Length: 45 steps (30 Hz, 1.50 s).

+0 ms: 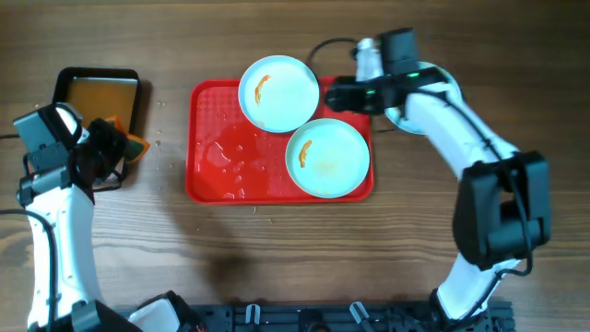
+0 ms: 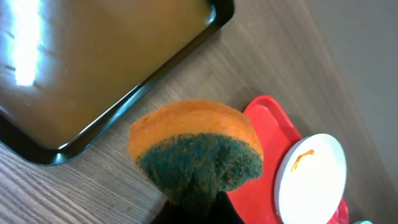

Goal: Clean dirty plates on tray and stack at the side

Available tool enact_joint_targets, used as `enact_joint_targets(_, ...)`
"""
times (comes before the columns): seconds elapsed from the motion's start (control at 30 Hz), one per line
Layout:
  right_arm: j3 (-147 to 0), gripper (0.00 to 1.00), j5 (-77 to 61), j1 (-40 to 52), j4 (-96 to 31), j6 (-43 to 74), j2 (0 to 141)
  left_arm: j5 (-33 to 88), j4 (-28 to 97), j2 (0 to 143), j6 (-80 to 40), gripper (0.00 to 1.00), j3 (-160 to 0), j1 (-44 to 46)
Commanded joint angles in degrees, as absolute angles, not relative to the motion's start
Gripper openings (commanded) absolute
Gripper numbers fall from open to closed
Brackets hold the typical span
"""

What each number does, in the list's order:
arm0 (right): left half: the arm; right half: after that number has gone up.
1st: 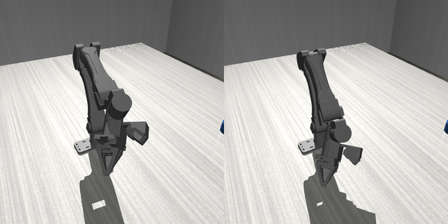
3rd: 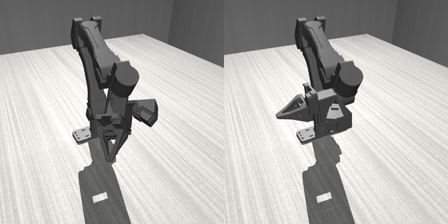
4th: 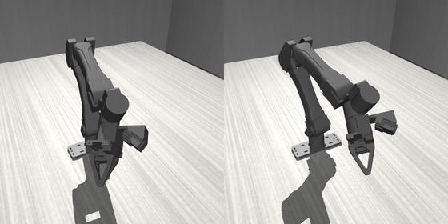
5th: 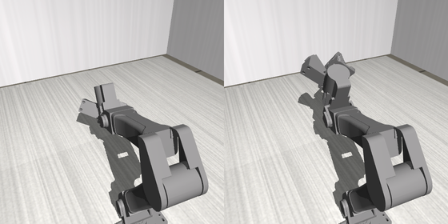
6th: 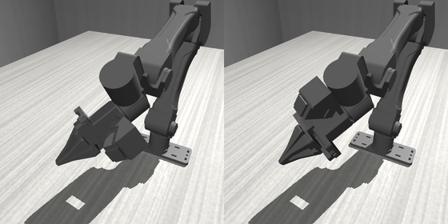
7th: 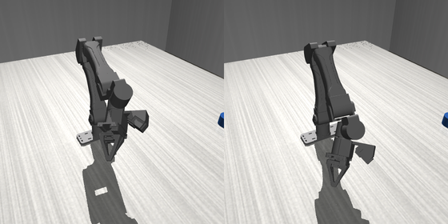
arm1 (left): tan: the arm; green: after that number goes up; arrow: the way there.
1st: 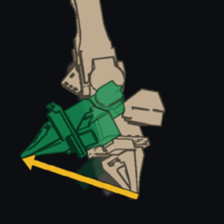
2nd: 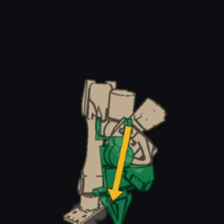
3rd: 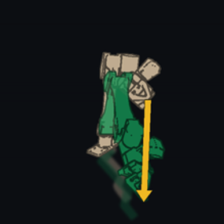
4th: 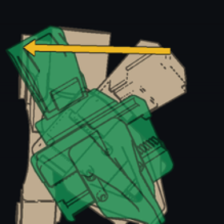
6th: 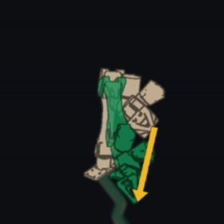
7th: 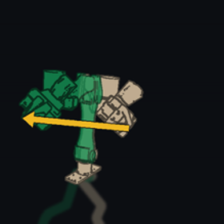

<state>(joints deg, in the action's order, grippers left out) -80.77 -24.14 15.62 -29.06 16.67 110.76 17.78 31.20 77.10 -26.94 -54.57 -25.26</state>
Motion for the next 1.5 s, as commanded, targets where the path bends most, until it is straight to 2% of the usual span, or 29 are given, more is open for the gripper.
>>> enact_joint_targets(0.0,-82.1,0.74,-10.6,20.4,-24.0,19.8,112.3,18.7,30.8,80.1,-27.2,0.04,-55.4,-25.5)
enact_joint_targets(0.2,-87.2,0.80,-9.1,20.5,-24.0,19.1,119.4,19.1,28.9,80.2,-27.2,0.04,-55.4,-25.4)
enact_joint_targets(0.33,-89.3,0.71,-10.1,21.4,-25.4,18.4,121.9,19.3,28.9,80.2,-27.2,0.04,-55.4,-25.4)
enact_joint_targets(0.43,-89.3,0.61,-5.6,21.8,-24.4,20.9,122.6,19.8,28.9,80.2,-25.5,0.04,-55.4,-25.4)
enact_joint_targets(0.63,-89.3,0.57,-7.5,21.8,-21.0,21.2,126.6,20.6,28.9,80.3,-24.4,0.04,-55.4,-25.4)
enact_joint_targets(0.73,-89.3,0.46,-11.5,21.9,-19.6,21.2,127.6,20.6,28.9,80.3,-24.4,0.04,-55.4,-25.4)
enact_joint_targets(0.83,-89.3,0.29,-12.2,22.9,-19.2,21.2,127.6,20.6,28.9,80.3,-24.4,0.04,-55.4,-25.4)
enact_joint_targets(0.93,-89.3,0.23,-12.1,24.8,-19.3,21.1,127.6,20.6,28.9,80.3,-24.4,0.04,-55.4,-25.3)
enact_joint_targets(1.03,-89.3,0.05,-12.1,27.2,-19.7,21.3,127.6,20.6,28.9,80.3,-24.4,0.04,-55.4,-25.3)
enact_joint_targets(1.27,-89.3,0.04,-13.5,30.3,-20.6,19.4,127.6,21.5,28.9,80.3,-24.2,0.04,-55.4,-22.7)
enact_joint_targets(1.47,-89.3,0.04,-15.1,32.8,-23.9,19.0,127.6,24.4,29.3,80.3,-21.4,0.04,-55.4,-14.9)
